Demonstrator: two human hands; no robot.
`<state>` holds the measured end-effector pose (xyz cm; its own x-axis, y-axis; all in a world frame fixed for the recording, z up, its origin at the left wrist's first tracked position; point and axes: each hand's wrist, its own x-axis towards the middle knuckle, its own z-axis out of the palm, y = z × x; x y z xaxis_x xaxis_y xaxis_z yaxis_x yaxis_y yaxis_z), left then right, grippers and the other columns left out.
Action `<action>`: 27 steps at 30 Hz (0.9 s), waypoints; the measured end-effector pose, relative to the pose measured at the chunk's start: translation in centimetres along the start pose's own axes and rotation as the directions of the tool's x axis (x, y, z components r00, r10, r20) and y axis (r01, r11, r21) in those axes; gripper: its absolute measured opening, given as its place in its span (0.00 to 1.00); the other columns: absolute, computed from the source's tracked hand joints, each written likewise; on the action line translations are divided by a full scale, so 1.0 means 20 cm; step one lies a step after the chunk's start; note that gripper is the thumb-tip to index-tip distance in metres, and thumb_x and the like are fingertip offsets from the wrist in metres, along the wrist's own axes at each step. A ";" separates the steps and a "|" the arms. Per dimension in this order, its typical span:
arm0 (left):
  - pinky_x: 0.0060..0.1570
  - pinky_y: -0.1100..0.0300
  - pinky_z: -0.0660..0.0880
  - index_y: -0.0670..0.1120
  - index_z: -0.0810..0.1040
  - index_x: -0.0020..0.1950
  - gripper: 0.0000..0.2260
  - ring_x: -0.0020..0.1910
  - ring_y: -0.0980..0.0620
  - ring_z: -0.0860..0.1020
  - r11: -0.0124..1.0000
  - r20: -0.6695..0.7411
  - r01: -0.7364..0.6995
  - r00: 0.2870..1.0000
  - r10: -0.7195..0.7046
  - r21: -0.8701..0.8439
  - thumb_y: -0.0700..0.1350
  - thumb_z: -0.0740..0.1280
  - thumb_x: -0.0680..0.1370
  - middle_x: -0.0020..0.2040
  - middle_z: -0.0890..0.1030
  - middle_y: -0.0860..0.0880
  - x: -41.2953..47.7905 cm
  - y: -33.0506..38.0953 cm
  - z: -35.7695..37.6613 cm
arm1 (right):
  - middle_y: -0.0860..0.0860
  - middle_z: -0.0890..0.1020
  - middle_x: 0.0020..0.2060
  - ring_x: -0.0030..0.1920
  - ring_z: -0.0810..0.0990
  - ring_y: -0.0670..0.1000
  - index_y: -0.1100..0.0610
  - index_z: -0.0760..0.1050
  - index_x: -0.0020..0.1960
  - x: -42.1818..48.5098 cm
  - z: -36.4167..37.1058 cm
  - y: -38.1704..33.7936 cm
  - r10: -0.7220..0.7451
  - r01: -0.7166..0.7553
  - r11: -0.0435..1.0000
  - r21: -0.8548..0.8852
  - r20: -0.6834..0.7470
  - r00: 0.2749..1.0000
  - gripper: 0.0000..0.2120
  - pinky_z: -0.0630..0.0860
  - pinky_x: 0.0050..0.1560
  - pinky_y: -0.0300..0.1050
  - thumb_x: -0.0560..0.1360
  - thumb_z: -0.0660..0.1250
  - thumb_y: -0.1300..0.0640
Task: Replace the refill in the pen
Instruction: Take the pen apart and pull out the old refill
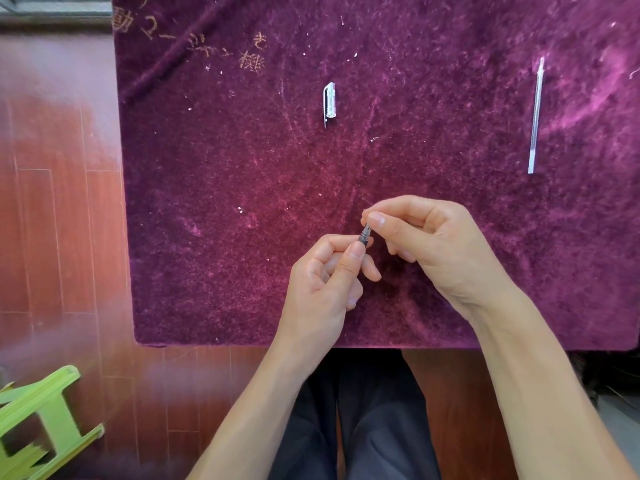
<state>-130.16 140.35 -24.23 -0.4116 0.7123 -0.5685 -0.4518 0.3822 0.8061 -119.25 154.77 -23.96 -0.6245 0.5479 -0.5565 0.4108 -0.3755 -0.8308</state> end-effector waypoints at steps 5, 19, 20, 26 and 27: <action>0.28 0.67 0.67 0.44 0.80 0.55 0.08 0.26 0.58 0.70 1.000 0.004 -0.015 1.000 0.015 -0.009 0.44 0.62 0.85 0.40 0.83 0.50 0.00 0.00 0.01 | 0.38 0.83 0.30 0.31 0.76 0.37 0.54 0.88 0.51 0.01 0.00 0.01 0.002 -0.003 1.000 0.027 0.009 1.000 0.05 0.75 0.39 0.30 0.81 0.74 0.55; 0.27 0.67 0.69 0.45 0.80 0.57 0.07 0.27 0.57 0.71 0.998 -0.031 -0.028 0.999 0.026 -0.064 0.45 0.64 0.85 0.40 0.84 0.50 0.05 0.00 0.00 | 0.48 0.88 0.42 0.32 0.71 0.42 0.53 0.89 0.53 0.11 0.00 -0.01 0.025 0.007 0.976 0.220 -0.146 0.989 0.07 0.72 0.35 0.32 0.78 0.77 0.51; 0.27 0.67 0.69 0.45 0.80 0.57 0.07 0.26 0.57 0.71 0.997 -0.036 -0.028 0.999 0.026 -0.069 0.45 0.64 0.85 0.40 0.84 0.50 0.05 0.00 0.00 | 0.48 0.88 0.42 0.31 0.71 0.42 0.53 0.89 0.53 0.13 0.00 -0.02 0.009 0.027 0.979 0.204 -0.173 0.985 0.06 0.72 0.34 0.33 0.79 0.76 0.53; 0.26 0.69 0.67 0.43 0.80 0.58 0.08 0.26 0.59 0.70 0.996 -0.064 -0.006 0.998 0.001 -0.093 0.44 0.63 0.84 0.40 0.84 0.50 0.08 0.03 -0.01 | 0.43 0.90 0.43 0.37 0.84 0.38 0.54 0.88 0.55 0.28 0.03 -0.11 -0.163 0.144 0.986 -0.081 -0.316 0.935 0.05 0.76 0.43 0.29 0.80 0.75 0.57; 0.26 0.69 0.67 0.43 0.80 0.57 0.08 0.26 0.59 0.70 0.995 -0.067 -0.001 0.998 -0.005 -0.100 0.44 0.63 0.84 0.40 0.84 0.50 0.09 0.03 -0.01 | 0.43 0.89 0.44 0.39 0.85 0.41 0.53 0.88 0.55 0.32 0.04 -0.13 -0.203 0.155 0.974 -0.165 -0.330 0.922 0.05 0.78 0.45 0.31 0.80 0.75 0.57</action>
<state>-131.38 141.70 -24.74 -0.4612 0.6692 -0.5826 -0.5283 0.3205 0.7863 -124.72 158.64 -25.38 -0.4397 0.8282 -0.3474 0.4128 -0.1572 -0.8972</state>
